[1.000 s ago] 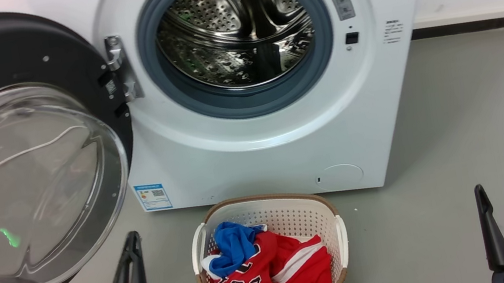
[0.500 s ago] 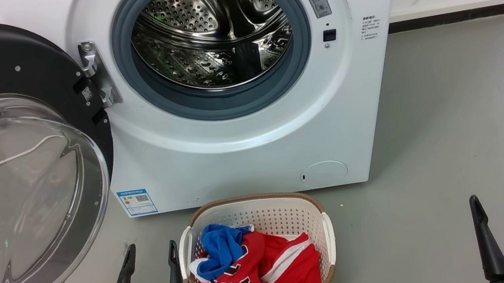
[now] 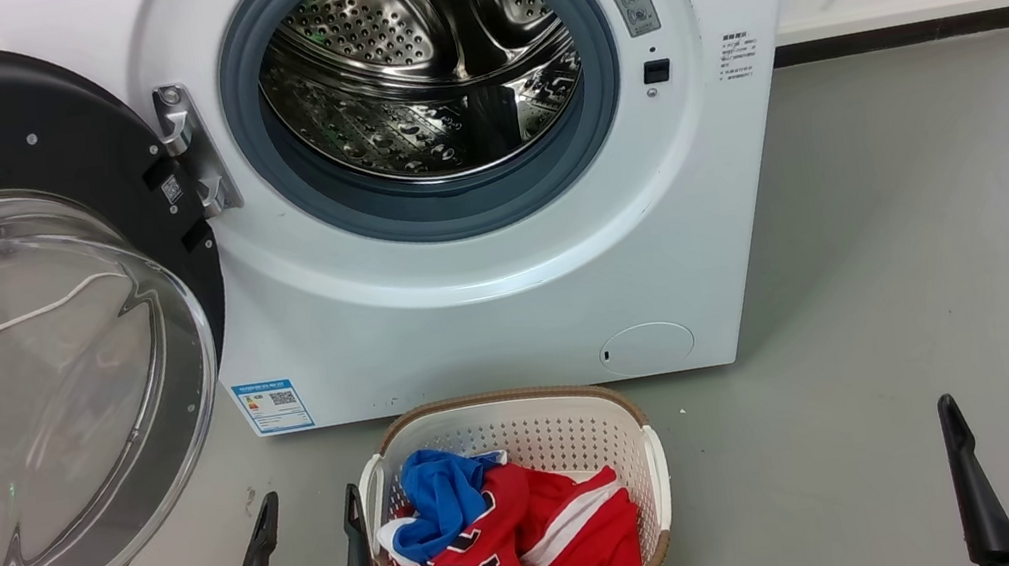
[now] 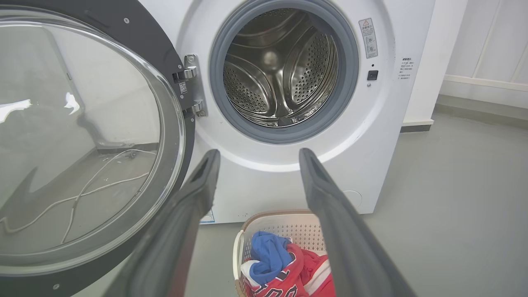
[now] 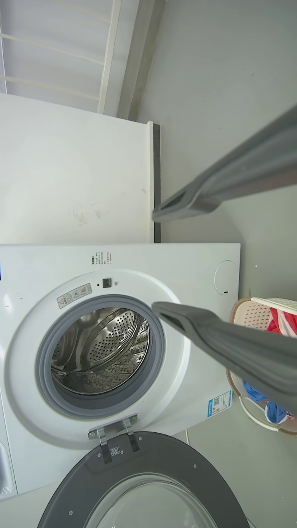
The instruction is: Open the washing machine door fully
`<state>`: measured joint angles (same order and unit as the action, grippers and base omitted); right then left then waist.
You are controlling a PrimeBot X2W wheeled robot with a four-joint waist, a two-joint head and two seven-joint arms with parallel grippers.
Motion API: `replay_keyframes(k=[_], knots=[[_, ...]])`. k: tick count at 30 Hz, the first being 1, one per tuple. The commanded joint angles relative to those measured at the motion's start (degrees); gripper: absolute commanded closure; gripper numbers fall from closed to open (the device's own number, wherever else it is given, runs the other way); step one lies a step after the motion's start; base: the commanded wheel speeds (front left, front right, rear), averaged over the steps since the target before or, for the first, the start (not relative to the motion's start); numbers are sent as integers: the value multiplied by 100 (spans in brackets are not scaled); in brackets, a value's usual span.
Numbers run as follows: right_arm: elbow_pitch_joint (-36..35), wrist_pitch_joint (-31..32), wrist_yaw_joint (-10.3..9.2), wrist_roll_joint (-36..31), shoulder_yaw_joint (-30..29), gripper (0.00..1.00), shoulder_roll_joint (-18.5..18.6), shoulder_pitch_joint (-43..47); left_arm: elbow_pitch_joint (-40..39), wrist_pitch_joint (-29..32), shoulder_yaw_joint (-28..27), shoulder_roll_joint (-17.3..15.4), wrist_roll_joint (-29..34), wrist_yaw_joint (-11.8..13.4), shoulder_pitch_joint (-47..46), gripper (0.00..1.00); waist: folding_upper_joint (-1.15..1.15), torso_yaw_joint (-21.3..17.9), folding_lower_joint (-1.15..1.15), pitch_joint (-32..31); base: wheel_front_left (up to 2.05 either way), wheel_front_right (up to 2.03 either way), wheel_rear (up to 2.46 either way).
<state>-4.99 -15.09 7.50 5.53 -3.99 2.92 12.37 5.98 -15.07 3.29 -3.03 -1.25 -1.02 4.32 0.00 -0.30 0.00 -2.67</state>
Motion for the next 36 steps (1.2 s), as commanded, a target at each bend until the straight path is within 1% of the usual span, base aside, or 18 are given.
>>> replay_keyframes(k=[1,3,4,9,22,36], knots=[[21,-9,-2,40,7,0,-9,36,16,-15,-15,11,-11,0,9,0,0,6,0,-4,0,0,0],[24,-9,-2,48,12,0,-9,31,36,-15,-32,10,2,23,8,0,0,13,0,-8,0,0,0],[10,0,0,9,8,100,0,-2,35,0,-24,0,3,14,0,100,0,13,0,-9,0,0,0],[264,13,0,67,27,100,0,-3,315,55,-18,1,-64,8,85,100,0,13,0,-8,0,0,0],[534,291,0,1674,99,100,94,-331,403,429,-195,3,-1636,-108,-131,100,0,15,0,23,0,0,0],[790,570,0,3123,135,100,155,-639,469,757,-342,6,-3087,-213,-316,100,0,17,0,56,0,0,0]])
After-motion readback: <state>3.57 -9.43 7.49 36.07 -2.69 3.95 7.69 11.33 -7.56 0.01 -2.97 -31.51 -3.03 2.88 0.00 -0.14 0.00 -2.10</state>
